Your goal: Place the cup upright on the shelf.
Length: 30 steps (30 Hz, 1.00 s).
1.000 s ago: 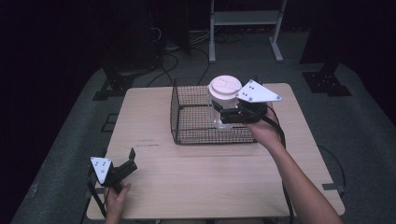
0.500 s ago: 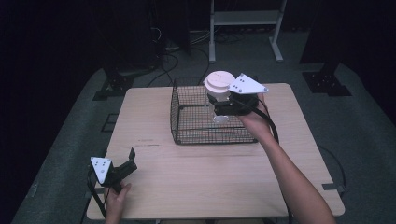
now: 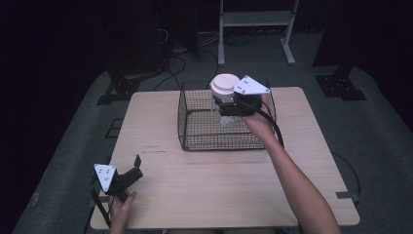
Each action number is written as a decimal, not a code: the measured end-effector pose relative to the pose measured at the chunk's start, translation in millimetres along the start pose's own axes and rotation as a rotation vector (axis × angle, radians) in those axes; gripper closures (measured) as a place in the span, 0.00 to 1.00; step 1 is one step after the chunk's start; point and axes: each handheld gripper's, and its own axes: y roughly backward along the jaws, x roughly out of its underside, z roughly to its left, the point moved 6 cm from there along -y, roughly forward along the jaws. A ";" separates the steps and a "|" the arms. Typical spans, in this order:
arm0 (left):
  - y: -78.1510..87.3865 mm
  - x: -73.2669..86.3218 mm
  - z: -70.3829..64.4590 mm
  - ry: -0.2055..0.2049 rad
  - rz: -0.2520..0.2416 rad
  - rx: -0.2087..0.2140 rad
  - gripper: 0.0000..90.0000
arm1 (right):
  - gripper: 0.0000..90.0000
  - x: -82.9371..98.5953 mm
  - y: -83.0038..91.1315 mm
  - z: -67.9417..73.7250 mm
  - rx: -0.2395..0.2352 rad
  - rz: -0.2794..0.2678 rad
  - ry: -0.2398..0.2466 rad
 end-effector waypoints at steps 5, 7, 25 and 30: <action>0.1 0.1 0.1 0.000 0.001 0.000 0.00 | 0.05 5.1 -6.9 1.1 0.004 0.009 -0.003; 0.0 0.1 0.1 0.001 0.000 0.000 0.00 | 0.05 7.9 -10.5 1.8 0.002 0.013 -0.003; 0.1 0.0 -0.2 0.001 -0.001 0.002 0.00 | 0.05 36.3 -39.7 4.5 -0.010 0.071 -0.035; 0.1 0.1 0.0 0.001 0.000 0.001 0.00 | 0.05 38.8 -43.3 6.7 -0.019 0.076 -0.036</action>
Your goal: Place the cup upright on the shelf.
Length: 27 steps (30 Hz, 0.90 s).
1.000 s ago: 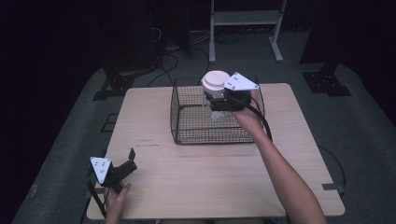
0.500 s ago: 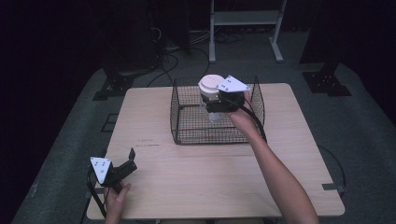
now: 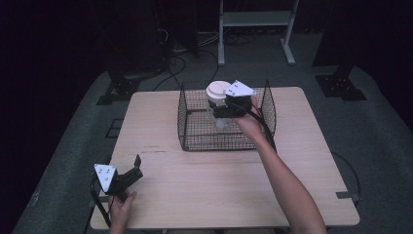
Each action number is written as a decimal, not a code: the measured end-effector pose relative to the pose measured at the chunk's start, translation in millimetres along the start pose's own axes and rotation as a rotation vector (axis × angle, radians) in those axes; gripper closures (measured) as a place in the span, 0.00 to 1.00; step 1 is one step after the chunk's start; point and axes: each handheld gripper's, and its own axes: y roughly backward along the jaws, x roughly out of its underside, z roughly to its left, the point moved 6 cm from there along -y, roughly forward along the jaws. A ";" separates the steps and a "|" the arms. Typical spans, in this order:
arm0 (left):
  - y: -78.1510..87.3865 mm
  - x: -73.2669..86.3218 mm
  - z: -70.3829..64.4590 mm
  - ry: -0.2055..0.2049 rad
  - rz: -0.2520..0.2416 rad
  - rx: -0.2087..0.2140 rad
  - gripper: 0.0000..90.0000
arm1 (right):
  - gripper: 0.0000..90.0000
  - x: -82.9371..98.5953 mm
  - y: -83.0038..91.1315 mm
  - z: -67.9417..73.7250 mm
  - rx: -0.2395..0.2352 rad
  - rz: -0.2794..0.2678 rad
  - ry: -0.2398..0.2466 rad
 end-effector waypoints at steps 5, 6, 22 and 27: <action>-0.1 -0.1 -0.1 0.000 -0.001 0.003 0.00 | 0.05 5.3 -4.8 -1.2 0.002 0.008 0.007; -0.1 -0.1 -0.1 0.000 -0.001 0.003 0.00 | 0.05 5.3 -4.8 -1.2 0.002 0.008 0.007; 0.0 -0.1 0.1 0.002 -0.001 0.002 0.00 | 0.05 19.1 -17.3 -2.6 -0.014 0.034 -0.006; 0.0 -0.1 0.2 0.003 -0.002 0.002 0.00 | 0.05 25.9 -22.0 -3.7 -0.027 0.050 -0.006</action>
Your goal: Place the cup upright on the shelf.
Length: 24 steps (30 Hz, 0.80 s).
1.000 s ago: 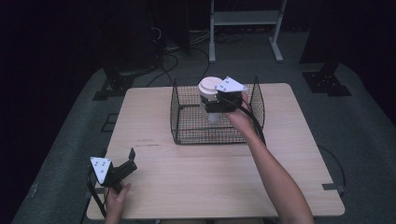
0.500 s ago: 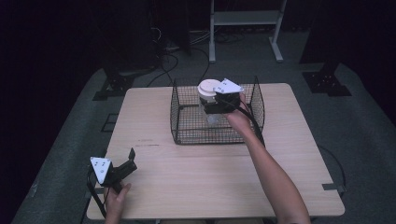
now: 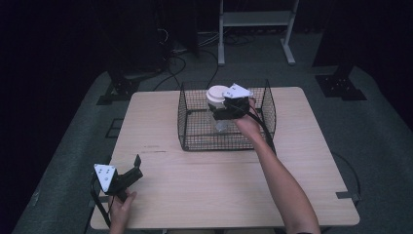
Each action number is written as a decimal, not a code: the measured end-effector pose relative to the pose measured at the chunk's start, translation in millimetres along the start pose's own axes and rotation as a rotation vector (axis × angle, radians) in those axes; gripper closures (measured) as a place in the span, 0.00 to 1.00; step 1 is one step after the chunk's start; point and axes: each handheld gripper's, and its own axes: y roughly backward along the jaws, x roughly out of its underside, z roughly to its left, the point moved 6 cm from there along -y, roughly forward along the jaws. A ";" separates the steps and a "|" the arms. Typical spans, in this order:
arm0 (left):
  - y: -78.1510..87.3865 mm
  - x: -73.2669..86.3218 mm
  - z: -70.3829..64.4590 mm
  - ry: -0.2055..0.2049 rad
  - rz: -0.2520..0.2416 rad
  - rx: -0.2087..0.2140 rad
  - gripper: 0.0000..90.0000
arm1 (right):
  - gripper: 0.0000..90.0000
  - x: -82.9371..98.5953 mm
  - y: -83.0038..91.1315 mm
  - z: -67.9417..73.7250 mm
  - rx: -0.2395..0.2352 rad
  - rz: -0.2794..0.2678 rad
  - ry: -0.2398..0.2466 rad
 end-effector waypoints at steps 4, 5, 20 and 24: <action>-0.1 0.0 0.1 0.001 0.000 0.000 0.00 | 0.05 3.7 -2.1 -1.0 0.001 0.007 -0.003; -0.1 0.0 0.1 0.001 0.000 0.000 0.00 | 0.05 3.7 -2.1 -1.0 0.001 0.007 -0.003; 0.0 0.0 0.1 0.000 0.001 0.000 0.00 | 0.05 17.5 -5.5 -2.4 -0.011 0.010 -0.021; 0.0 0.1 0.1 -0.001 0.001 0.000 0.00 | 0.05 18.4 -4.0 -3.2 -0.009 0.015 -0.012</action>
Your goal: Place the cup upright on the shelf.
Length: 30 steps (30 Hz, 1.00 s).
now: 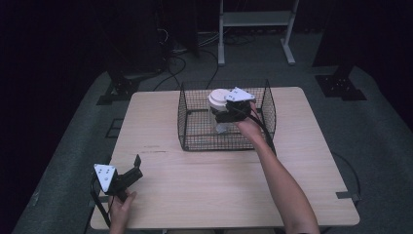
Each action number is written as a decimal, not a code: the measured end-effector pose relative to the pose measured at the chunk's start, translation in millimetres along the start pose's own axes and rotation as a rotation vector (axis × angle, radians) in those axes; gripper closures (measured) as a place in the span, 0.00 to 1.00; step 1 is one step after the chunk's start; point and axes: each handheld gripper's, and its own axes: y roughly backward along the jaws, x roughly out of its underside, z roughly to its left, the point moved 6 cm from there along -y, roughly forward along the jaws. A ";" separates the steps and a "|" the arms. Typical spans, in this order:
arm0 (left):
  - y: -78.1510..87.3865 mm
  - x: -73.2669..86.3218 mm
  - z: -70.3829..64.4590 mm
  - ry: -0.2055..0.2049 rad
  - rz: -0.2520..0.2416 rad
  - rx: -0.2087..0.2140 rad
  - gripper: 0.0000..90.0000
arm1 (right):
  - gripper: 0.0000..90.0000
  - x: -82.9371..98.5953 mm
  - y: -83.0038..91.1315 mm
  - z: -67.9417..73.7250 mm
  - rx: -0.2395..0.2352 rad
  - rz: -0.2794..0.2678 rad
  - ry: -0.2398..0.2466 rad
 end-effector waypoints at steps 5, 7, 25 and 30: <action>0.0 0.0 -0.1 -0.001 0.000 0.000 0.00 | 0.05 0.6 1.7 -0.6 -0.006 0.008 0.004; 0.0 0.0 -0.1 0.000 0.000 0.000 0.00 | 0.05 0.7 1.8 -0.1 -0.008 0.011 0.013; 0.0 0.0 -0.2 -0.001 0.000 0.001 0.00 | 0.04 0.9 3.1 -0.4 -0.012 0.021 0.011; -0.1 0.0 -0.2 -0.001 0.000 0.001 0.00 | 0.04 0.8 2.9 -0.3 -0.011 0.021 0.011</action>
